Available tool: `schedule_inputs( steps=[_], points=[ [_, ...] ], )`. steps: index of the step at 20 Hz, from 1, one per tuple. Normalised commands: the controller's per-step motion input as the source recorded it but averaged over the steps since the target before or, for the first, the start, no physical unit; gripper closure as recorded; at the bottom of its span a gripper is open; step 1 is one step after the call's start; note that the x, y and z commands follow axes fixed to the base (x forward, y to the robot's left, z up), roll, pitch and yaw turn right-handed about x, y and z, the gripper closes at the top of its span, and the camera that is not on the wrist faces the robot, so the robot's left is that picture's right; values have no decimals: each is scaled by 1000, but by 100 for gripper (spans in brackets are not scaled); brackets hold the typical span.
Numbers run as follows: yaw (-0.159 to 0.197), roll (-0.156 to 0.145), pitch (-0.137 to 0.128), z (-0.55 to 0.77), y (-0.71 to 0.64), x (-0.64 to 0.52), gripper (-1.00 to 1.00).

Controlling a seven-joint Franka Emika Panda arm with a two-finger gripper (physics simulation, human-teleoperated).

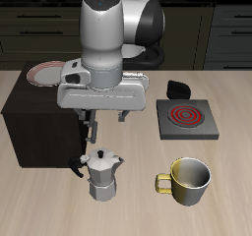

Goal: Place moka pot on the flat stove

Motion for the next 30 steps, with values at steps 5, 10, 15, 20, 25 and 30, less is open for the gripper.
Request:
schedule_inputs(
  steps=[5,10,15,20,25,30],
  points=[
    [-5,-2,9,-263,-21,59,-100],
    [29,-12,34,-413,-44,48,-100],
    [45,6,-1,-254,-21,-53,-100],
    [6,10,8,-184,28,-22,-100],
    [6,-7,16,-121,-81,25,-100],
    [0,-18,9,-85,-67,89,-100]
  ],
)
